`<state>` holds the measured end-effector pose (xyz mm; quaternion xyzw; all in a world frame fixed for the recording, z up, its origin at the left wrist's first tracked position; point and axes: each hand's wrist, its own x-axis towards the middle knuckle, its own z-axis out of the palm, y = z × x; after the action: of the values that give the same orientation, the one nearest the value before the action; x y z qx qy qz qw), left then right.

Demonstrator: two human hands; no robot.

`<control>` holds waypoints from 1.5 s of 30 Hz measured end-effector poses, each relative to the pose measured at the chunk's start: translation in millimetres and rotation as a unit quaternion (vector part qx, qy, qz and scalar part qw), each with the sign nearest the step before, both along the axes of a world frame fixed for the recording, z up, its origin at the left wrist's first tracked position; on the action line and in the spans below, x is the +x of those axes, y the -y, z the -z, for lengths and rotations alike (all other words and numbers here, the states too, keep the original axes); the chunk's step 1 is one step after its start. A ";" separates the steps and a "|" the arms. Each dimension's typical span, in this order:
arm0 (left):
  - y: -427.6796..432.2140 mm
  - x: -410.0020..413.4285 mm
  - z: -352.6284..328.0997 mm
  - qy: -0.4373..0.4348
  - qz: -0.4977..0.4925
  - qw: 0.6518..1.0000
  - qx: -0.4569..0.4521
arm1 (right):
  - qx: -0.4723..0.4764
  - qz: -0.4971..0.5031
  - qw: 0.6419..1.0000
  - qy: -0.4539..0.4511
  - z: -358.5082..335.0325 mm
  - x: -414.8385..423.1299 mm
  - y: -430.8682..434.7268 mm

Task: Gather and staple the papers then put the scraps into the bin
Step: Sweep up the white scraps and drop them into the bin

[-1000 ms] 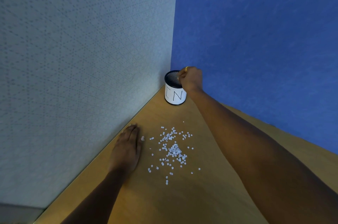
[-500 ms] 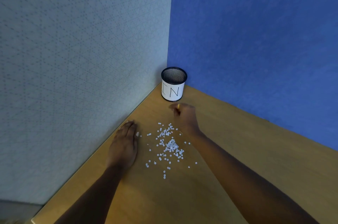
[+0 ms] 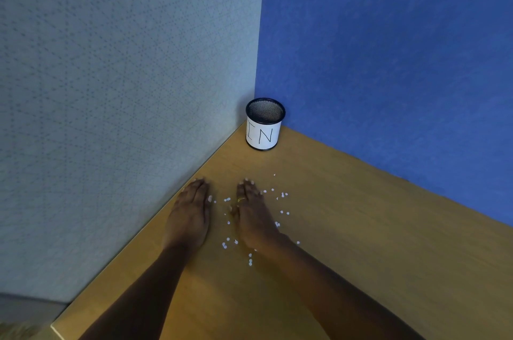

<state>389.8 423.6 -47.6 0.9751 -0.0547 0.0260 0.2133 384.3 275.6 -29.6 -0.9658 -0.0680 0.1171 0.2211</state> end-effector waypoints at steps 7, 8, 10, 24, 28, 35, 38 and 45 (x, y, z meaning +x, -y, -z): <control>1.2 -0.6 -1.3 -0.007 0.001 1.000 -0.007 | -0.053 -0.102 0.993 0.008 -6.7 -10.7 12.4; 1.6 -0.6 -1.3 -0.009 0.001 1.000 -0.006 | -0.058 -0.117 0.991 0.006 -7.9 -12.4 16.8; 1.4 -0.6 -1.2 -0.013 0.002 1.000 -0.003 | -0.063 -0.134 0.989 0.005 -8.5 -15.7 25.0; -0.4 -0.2 0.4 -0.007 0.004 1.000 -0.006 | -0.109 -0.138 0.984 0.027 -21.4 -11.2 35.7; 0.0 -0.1 0.2 -0.006 0.003 1.000 -0.010 | -0.106 -0.128 0.986 0.032 -26.8 -11.9 34.9; 0.5 0.3 -0.2 -0.006 0.002 1.000 -0.009 | -0.078 -0.084 0.993 0.042 -25.7 -5.9 30.0; 0.5 0.7 1.0 -0.010 0.000 1.000 -0.008 | -0.044 -0.029 0.998 0.025 -23.4 2.4 28.4; 1.0 0.8 1.7 -0.002 -0.002 1.000 -0.017 | 0.161 0.158 0.974 -0.013 -23.2 15.2 39.5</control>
<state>390.6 422.6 -49.3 0.9716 -0.0518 0.0257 0.2295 399.5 236.1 -6.5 -0.9146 0.0702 0.0812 0.3898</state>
